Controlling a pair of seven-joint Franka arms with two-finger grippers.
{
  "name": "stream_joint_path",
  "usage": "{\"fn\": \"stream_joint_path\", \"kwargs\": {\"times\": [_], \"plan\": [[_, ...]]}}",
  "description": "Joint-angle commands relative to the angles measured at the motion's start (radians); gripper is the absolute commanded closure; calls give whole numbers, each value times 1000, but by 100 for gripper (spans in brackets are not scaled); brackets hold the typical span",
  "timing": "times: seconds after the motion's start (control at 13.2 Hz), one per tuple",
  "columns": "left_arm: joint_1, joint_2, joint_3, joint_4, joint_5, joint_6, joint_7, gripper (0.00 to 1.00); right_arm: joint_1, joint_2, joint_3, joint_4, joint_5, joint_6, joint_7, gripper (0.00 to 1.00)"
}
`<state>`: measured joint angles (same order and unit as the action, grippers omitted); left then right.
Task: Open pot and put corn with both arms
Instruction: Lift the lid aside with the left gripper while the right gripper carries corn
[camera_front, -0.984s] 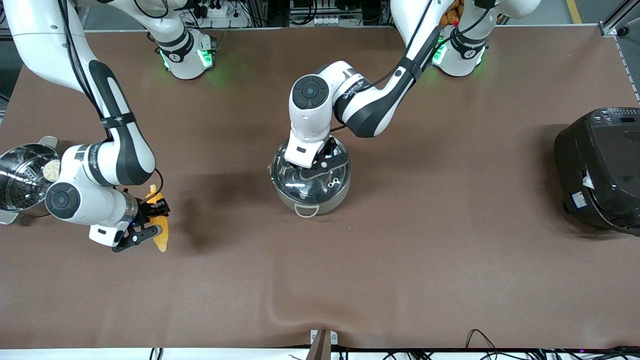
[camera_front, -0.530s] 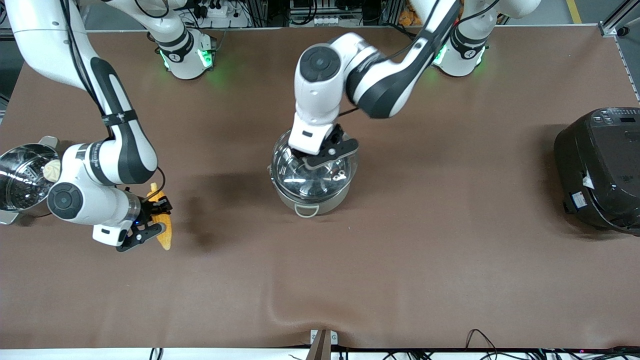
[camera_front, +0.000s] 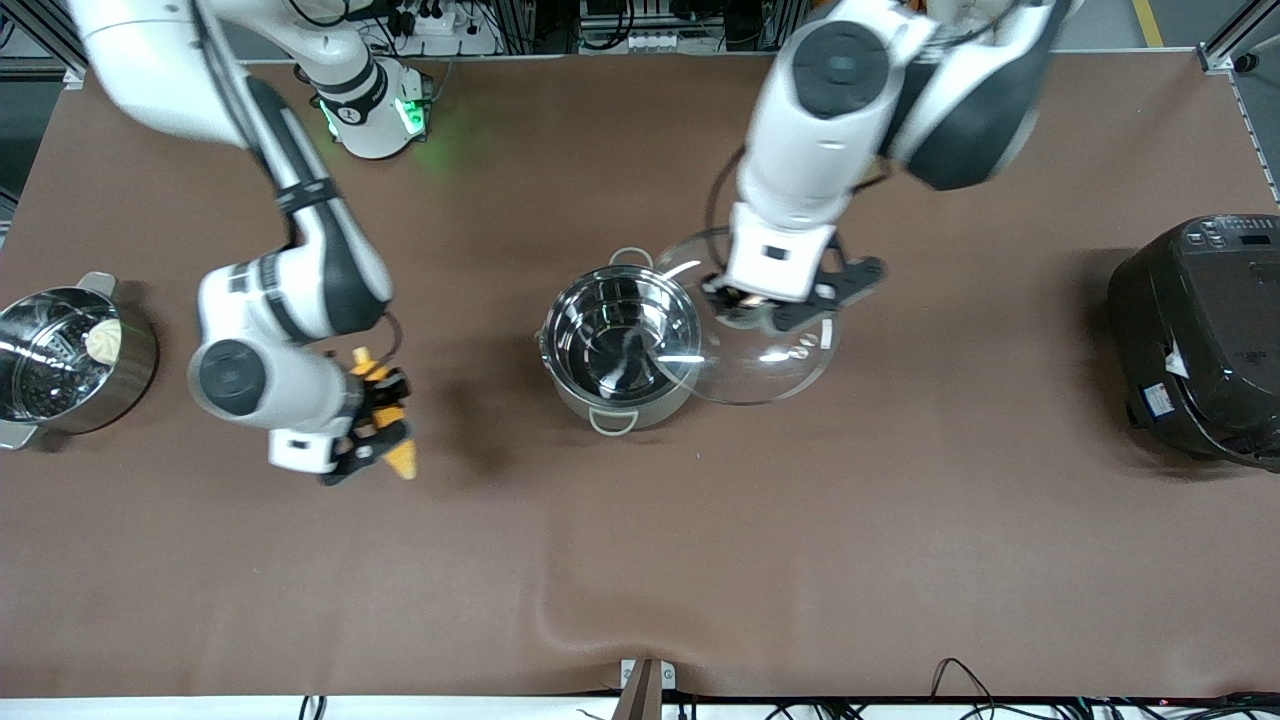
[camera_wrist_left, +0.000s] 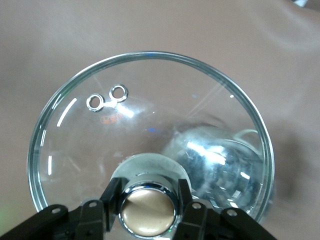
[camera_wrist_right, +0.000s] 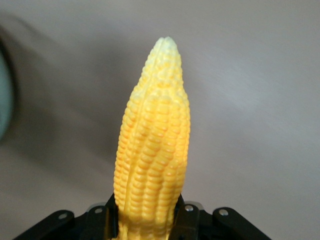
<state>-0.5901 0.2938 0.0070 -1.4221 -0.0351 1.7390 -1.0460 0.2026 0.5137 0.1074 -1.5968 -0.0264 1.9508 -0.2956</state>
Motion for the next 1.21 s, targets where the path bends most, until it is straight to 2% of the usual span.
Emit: {"fn": "stream_joint_path", "kwargs": {"times": [0.0, 0.15, 0.3, 0.61, 0.76, 0.91, 1.14], "plan": [[96, -154, -9, -197, -2, 10, 146, 100, 101, -12, -8, 58, -6, -36, 65, 100], [179, -218, -10, -344, 17, 39, 284, 100, 214, -9, -9, 112, -24, -90, 119, 100], [246, -254, -13, -475, 27, 120, 375, 100, 308, 3, -14, 120, -33, -85, 185, 100], [331, -259, -15, -674, 27, 302, 432, 100, 425, 69, -14, 159, -147, -78, 208, 100], [364, -251, -15, -780, 27, 443, 446, 100, 466, 113, -15, 210, -182, -76, 208, 100], [368, -223, -15, -839, 27, 540, 448, 100, 501, 161, -15, 268, -191, -75, 210, 100], [400, -179, -15, -908, 29, 686, 474, 100, 518, 181, -15, 274, -213, -24, 210, 100]]}}
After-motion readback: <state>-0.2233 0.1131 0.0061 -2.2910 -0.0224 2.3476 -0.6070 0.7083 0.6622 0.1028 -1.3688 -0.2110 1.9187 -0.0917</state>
